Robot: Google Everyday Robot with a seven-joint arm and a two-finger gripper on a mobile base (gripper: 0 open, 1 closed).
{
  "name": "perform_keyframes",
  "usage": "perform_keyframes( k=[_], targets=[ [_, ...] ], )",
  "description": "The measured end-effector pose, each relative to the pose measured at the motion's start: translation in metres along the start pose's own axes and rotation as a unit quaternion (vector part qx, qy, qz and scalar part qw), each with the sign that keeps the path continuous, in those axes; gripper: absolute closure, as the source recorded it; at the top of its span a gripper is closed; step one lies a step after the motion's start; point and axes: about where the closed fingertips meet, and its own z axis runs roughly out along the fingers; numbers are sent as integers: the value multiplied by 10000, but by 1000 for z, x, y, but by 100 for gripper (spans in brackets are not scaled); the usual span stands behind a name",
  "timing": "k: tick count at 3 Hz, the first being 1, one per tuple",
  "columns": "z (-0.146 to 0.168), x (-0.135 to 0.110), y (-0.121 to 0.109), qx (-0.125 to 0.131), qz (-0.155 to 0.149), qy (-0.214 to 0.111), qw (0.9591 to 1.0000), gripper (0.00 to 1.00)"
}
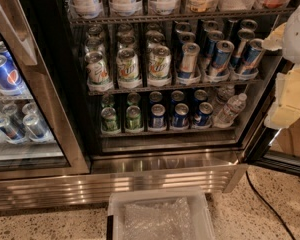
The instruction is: Pick blue plastic bottle from top shelf of fridge
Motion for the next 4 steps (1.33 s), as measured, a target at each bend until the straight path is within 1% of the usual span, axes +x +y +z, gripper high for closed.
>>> perform_keyframes(
  k=[1,2,3,4],
  targets=[
    [0,0,0,1,0,-2,10000,0],
    [8,-18,-2,107,72,-482,9988,0],
    [22,-67,-11,140,87,-1496,9886,0],
    [39,-119,-16,-77,180,-2581,9659,0]
  ],
)
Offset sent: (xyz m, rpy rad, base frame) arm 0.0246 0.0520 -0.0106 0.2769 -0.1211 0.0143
